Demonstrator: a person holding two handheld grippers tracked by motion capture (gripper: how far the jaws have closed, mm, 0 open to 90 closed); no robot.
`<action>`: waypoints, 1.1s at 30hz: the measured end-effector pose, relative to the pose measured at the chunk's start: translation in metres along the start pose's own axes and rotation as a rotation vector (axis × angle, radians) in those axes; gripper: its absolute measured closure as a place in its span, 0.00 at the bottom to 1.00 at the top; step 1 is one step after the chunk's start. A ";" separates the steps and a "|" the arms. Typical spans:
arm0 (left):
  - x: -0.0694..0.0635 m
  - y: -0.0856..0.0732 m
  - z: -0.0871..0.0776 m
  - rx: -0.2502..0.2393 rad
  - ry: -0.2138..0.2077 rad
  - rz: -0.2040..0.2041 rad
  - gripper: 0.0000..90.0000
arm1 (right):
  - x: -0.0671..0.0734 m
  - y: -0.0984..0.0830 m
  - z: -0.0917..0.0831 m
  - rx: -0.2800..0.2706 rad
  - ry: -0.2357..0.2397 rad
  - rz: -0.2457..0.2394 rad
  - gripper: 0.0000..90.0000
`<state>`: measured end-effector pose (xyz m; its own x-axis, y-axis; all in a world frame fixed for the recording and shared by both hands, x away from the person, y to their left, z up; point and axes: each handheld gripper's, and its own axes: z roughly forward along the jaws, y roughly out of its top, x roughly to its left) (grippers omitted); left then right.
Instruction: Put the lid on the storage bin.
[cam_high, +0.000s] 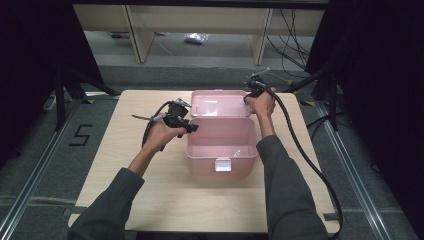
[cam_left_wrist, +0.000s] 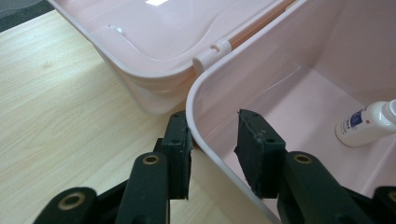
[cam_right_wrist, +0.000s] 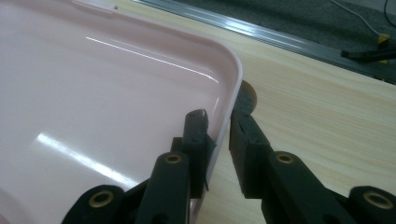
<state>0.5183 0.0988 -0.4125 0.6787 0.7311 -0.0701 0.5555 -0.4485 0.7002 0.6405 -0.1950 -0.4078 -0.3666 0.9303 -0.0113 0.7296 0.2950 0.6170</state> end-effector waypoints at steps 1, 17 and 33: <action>0.000 0.000 0.000 0.003 0.000 0.002 0.72 | 0.000 0.000 -0.001 0.002 -0.005 -0.005 0.87; -0.001 0.002 0.001 -0.002 0.005 -0.012 0.74 | 0.006 0.002 -0.021 -0.119 -0.021 0.036 0.92; -0.003 0.000 0.001 0.001 0.021 -0.036 0.76 | 0.008 -0.002 -0.063 -0.289 -0.011 -0.052 0.93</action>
<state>0.5171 0.0964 -0.4124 0.6479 0.7574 -0.0805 0.5799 -0.4220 0.6969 0.5995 -0.2021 -0.3593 -0.3915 0.9185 -0.0564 0.5146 0.2693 0.8140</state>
